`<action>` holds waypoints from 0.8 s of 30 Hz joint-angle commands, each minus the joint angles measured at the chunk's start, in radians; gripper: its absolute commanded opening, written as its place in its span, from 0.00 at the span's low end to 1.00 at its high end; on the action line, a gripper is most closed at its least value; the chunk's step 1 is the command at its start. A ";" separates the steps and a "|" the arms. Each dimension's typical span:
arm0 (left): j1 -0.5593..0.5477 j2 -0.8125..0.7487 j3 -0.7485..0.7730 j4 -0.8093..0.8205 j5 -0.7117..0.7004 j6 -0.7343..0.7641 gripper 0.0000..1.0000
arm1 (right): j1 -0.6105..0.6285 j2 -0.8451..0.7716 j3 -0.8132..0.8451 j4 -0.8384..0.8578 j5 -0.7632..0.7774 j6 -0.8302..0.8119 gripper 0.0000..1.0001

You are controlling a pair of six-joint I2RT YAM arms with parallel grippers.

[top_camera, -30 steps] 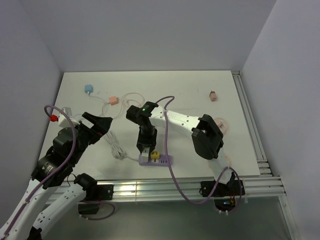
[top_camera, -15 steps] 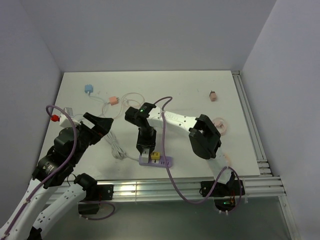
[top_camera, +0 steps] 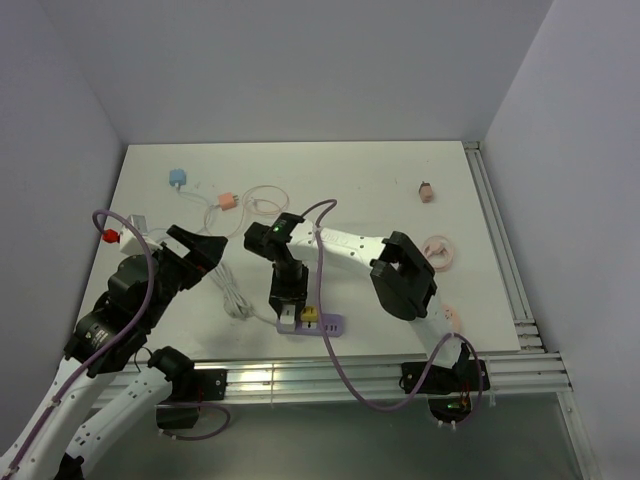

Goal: Insert the plug

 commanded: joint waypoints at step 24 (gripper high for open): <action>0.001 0.025 0.027 0.011 0.030 0.041 0.99 | 0.029 -0.055 0.056 0.088 0.293 -0.142 0.50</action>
